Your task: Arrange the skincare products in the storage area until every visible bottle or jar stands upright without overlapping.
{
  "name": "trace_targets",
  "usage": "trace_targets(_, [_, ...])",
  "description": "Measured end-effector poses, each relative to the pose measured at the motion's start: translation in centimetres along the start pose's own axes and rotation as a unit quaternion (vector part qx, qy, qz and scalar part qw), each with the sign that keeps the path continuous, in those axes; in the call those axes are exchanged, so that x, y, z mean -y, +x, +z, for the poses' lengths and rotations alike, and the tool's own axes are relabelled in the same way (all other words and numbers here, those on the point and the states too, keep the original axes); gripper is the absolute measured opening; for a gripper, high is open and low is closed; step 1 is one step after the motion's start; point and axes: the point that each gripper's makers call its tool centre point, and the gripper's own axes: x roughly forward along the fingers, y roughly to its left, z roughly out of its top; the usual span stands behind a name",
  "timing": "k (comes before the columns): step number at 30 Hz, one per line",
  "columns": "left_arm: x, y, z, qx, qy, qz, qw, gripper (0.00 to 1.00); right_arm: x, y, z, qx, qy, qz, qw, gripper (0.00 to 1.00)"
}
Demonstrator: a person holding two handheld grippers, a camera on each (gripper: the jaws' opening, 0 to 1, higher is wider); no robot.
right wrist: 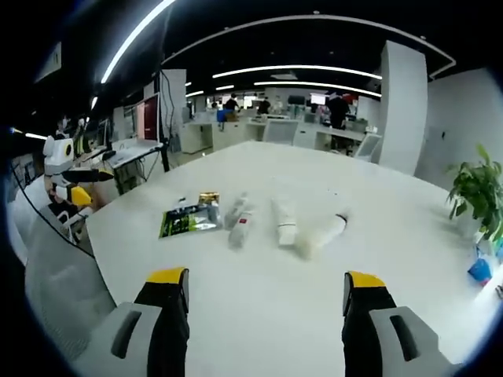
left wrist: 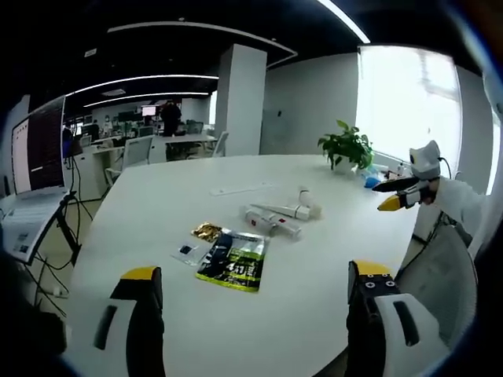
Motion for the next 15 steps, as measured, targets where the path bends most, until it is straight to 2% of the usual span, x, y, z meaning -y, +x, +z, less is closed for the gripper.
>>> trace_targets(15, [-0.4, 0.7, 0.1, 0.017, -0.003, -0.008, 0.9998, 0.72, 2.6, 3.9, 0.7, -0.016, 0.002, -0.004, 0.9999, 0.61])
